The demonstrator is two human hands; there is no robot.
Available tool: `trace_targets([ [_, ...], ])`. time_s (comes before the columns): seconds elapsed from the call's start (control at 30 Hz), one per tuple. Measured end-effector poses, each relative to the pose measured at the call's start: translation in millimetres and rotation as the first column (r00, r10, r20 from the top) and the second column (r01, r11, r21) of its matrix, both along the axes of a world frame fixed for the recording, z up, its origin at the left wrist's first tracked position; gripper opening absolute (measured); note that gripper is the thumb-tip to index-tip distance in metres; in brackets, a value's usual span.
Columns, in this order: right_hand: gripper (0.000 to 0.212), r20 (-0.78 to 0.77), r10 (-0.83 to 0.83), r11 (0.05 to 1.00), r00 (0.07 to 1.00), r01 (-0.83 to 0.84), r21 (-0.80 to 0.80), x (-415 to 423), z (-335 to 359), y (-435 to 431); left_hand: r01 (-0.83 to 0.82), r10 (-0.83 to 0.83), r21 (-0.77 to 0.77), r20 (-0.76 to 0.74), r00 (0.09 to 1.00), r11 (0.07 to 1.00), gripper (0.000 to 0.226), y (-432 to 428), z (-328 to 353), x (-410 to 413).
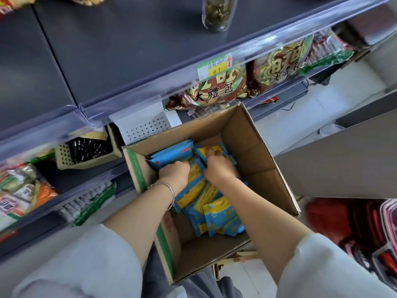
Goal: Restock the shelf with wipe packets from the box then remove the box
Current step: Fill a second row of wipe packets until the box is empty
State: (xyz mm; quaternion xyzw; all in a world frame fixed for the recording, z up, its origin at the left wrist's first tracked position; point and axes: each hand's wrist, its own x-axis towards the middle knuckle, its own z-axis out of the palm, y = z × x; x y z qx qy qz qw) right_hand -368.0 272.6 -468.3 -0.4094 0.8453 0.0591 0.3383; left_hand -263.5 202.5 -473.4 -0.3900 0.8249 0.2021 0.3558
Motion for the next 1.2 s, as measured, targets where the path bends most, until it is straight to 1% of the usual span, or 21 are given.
trace_targets([
  [0.1,0.046,-0.055,-0.017,0.999,0.998,0.015,-0.036,-2.3,9.3,4.0,-0.013,0.013,0.032,-0.023,1.0,0.999,0.042,-1.6,11.5,0.6],
  [0.17,0.038,-0.055,-0.072,0.995,0.996,0.068,-0.068,-6.7,22.3,6.6,-0.024,0.026,0.025,-0.063,0.998,0.999,0.042,-4.3,22.1,1.5],
  [0.23,0.031,-0.021,-0.137,0.986,0.99,0.134,-0.097,-10.7,40.8,9.2,-0.006,0.004,-0.011,-0.119,0.993,1.0,0.034,-8.1,37.4,1.2],
  [0.3,0.03,-0.001,-0.159,0.979,0.987,0.158,-0.126,-12.5,60.5,11.5,-0.001,-0.01,-0.055,-0.197,0.98,0.998,0.013,-12.2,56.7,-1.5],
  [0.33,0.031,0.003,-0.162,0.977,0.987,0.161,-0.139,-12.9,70.0,12.4,-0.006,-0.011,-0.072,-0.229,0.973,0.997,0.01,-14.4,67.7,-3.8],
  [0.4,0.027,-0.004,-0.169,0.971,0.986,0.165,-0.173,-14.6,89.1,12.7,-0.007,-0.022,-0.105,-0.274,0.961,0.994,0.017,-18.8,90.1,-9.8],
  [0.5,0.02,-0.042,-0.164,0.959,0.986,0.15,-0.238,-21.5,120.8,12.5,-0.005,-0.046,-0.155,-0.323,0.945,0.988,0.008,-24.1,124.9,-19.5],
  [0.57,0.024,-0.095,-0.164,0.952,0.982,0.132,-0.277,-28.0,144.7,13.4,-0.009,-0.058,-0.189,-0.35,0.935,0.982,0.008,-25.8,147.8,-25.2],
  [0.63,0.033,-0.152,-0.181,0.941,0.972,0.126,-0.315,-35.4,168.9,15.3,-0.01,-0.078,-0.221,-0.384,0.92,0.975,0.006,-26.0,170.6,-30.2],
  [0.67,0.038,-0.162,-0.202,0.93,0.966,0.137,-0.342,-39.7,181.1,17.2,-0.012,-0.089,-0.243,-0.4,0.912,0.97,0.004,-25.7,182.7,-32.1],
  [0.7,0.04,-0.144,-0.238,0.909,0.961,0.168,-0.38,-44.4,192.9,19.3,-0.018,-0.101,-0.273,-0.416,0.904,0.962,0.009,-25.6,195.0,-34.2],
  [0.77,0.04,-0.042,-0.33,0.834,0.943,0.27,-0.481,-54.5,214.3,23.9,-0.033,-0.126,-0.335,-0.441,0.888,0.942,0.016,-25.0,219.9,-36.2],
  [0.8,0.04,0.025,-0.375,0.78,0.927,0.33,-0.531,-59.6,224.8,26.0,-0.044,-0.134,-0.359,-0.456,0.88,0.932,0.015,-24.5,232.9,-36.4],
  [0.87,0.038,0.175,-0.44,0.648,0.881,0.446,-0.617,-68.9,244.4,29.2,-0.064,-0.149,-0.394,-0.486,0.861,0.917,0.01,-22.1,260.4,-35.4],
  [0.9,0.038,0.254,-0.455,0.57,0.854,0.498,-0.654,-72.5,254.2,30.6,-0.074,-0.16,-0.414,-0.503,0.849,0.907,0.011,-20.5,274.2,-34.3],
  [0.97,0.037,0.406,-0.462,0.411,0.788,0.596,-0.689,-79.0,272.1,32.7,-0.09,-0.19,-0.459,-0.529,0.827,0.884,0.013,-18.9,299.8,-31.6],
  [1.03,0.036,0.552,-0.42,0.264,0.721,0.679,-0.686,-83.7,286.6,33.3,-0.122,-0.211,-0.507,-0.551,0.807,0.854,0.014,-18.5,325.3,-28.1],
  [1.07,0.036,0.599,-0.389,0.207,0.7,0.7,-0.683,-85.1,293.1,33.4,-0.14,-0.224,-0.529,-0.564,0.795,0.837,0.015,-18.4,337.6,-25.9],
  [1.13,0.039,0.635,-0.36,0.151,0.684,0.714,-0.684,-86.0,306.1,32.7,-0.17,-0.26,-0.569,-0.595,0.761,0.804,0.015,-18.7,360.7,-21.6],
  [1.2,0.039,0.639,-0.337,0.129,0.691,0.706,-0.696,-84.4,320.2,31.6,-0.205,-0.291,-0.604,-0.618,0.73,0.77,0.015,-17.9,380.2,-16.7],
])
